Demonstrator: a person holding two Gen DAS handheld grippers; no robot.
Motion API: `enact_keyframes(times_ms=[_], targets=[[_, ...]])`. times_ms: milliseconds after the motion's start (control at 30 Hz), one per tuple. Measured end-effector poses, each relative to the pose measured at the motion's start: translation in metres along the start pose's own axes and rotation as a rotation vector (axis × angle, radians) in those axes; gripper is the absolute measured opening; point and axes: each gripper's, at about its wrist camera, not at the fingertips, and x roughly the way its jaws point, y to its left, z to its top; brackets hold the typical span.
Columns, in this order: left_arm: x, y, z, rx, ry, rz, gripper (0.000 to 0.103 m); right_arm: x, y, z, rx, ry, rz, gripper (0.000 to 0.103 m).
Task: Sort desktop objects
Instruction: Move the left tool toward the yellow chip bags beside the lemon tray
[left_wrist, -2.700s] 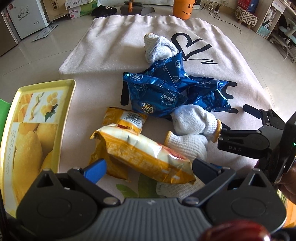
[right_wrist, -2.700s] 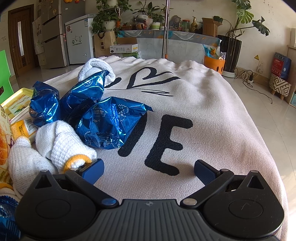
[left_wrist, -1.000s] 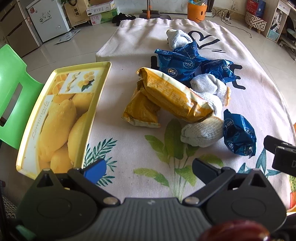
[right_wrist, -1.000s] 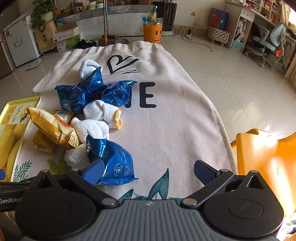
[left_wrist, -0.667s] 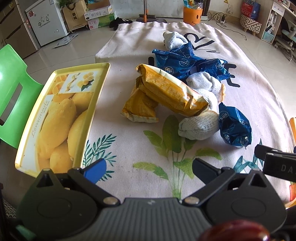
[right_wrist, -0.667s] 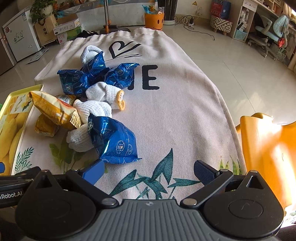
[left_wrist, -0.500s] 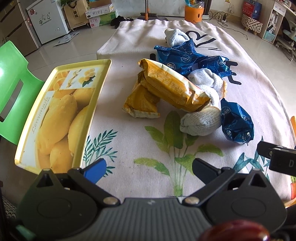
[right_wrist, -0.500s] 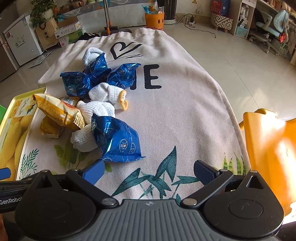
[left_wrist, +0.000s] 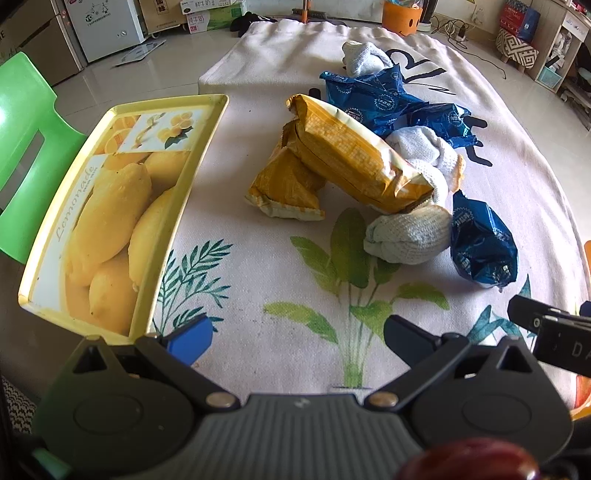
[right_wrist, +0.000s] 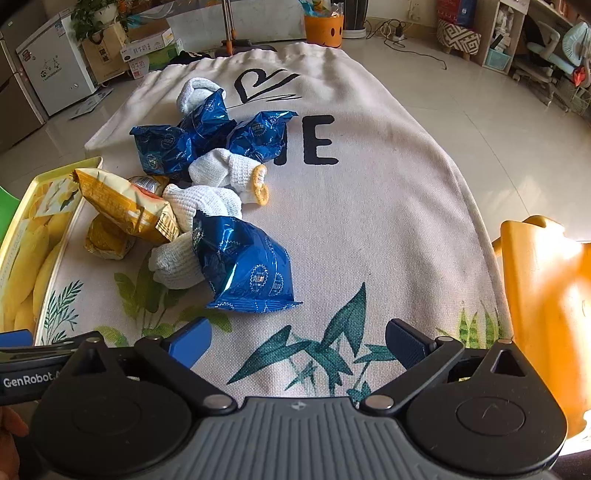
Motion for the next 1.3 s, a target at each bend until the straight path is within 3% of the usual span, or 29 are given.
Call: enact_keyframes(times_ms=[400, 667, 967, 1300], targets=[[-0.002, 0.033, 0.005, -0.155, -0.040, -0.018, 0.102, 0.002, -0.007, 0.000, 0.055, 0.015, -0.022, 0.098], [-0.003, 0.042, 0.011, -0.219, -0.049, -0.070, 0.102, -0.001, -0.011, 0.001, 0.099, 0.006, -0.001, 0.098], [0.006, 0.041, 0.031, -0.240, -0.036, -0.073, 0.102, 0.004, -0.015, 0.002, 0.158, 0.029, 0.009, 0.098], [0.028, 0.033, 0.067, -0.205, -0.026, -0.021, 0.102, 0.004, -0.011, 0.004, 0.176, 0.026, 0.024, 0.098]])
